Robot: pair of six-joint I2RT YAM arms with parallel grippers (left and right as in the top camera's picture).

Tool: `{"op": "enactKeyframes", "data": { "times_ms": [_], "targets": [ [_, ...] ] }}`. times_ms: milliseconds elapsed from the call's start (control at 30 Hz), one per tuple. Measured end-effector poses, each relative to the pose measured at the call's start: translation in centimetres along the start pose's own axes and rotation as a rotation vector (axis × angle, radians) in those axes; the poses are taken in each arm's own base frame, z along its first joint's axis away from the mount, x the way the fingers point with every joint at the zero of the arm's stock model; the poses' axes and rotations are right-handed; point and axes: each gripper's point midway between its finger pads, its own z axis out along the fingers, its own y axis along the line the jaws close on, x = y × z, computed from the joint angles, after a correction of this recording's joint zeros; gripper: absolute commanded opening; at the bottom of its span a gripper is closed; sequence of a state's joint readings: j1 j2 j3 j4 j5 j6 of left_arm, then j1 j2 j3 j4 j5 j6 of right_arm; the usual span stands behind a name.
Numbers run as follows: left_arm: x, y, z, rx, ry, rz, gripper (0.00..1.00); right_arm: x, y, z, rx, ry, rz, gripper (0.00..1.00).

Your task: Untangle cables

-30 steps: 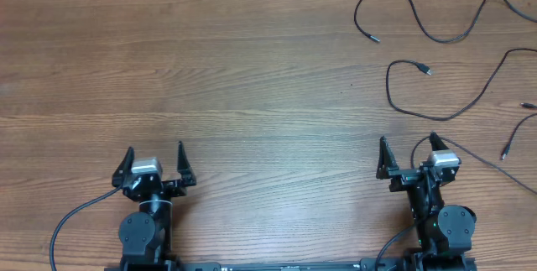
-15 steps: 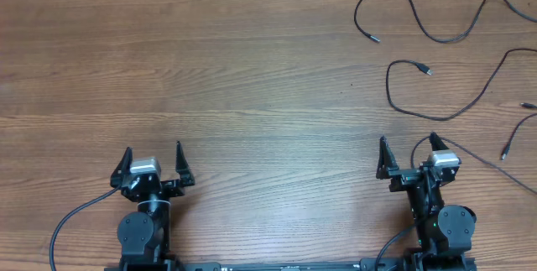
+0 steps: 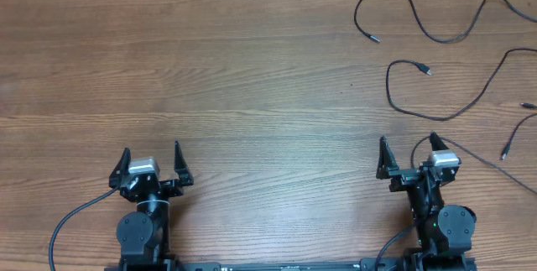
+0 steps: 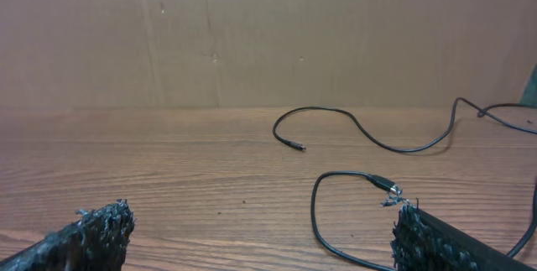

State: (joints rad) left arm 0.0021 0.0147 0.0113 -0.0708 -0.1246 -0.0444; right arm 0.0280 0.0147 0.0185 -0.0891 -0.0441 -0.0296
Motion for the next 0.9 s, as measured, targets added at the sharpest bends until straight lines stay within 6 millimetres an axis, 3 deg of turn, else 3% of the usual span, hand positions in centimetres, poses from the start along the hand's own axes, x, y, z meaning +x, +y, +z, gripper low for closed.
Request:
{"op": "enactKeyframes", "data": {
  "times_ms": [900],
  "targets": [
    [0.00,0.01,0.00,-0.001,0.000,0.042,0.99,0.02,0.00,0.00,0.000,0.001,0.000,1.00]
  ]
}}
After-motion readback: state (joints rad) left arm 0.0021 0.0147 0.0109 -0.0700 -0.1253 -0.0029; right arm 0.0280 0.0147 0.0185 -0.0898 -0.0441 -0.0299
